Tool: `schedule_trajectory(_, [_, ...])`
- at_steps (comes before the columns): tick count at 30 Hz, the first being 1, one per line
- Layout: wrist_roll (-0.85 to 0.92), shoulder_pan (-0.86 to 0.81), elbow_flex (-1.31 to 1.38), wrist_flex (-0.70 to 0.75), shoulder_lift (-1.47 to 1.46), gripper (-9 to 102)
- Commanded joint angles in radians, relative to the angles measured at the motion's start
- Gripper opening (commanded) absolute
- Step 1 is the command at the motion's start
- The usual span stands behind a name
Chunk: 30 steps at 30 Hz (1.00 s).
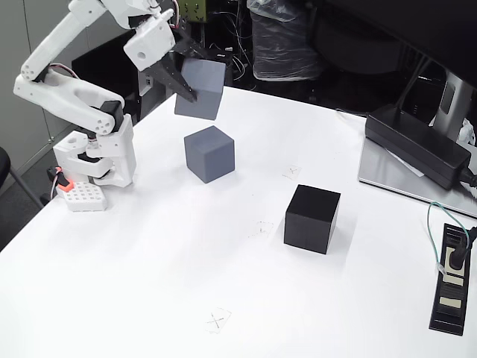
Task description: Stack the three blocks in an ordered color.
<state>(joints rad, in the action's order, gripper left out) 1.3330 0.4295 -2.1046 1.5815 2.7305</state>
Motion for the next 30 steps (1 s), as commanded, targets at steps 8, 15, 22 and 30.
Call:
schedule_trajectory(8, [-0.012, 0.037, -0.221, -0.331, 0.006, -1])
schedule_trajectory(15, [-0.003, 0.051, -0.273, -0.322, 0.006, -1])
schedule_trajectory(22, [0.002, 0.054, -0.284, -0.327, 0.006, -1])
schedule_trajectory(30, [-0.011, 0.158, -0.285, -0.314, 0.006, -1])
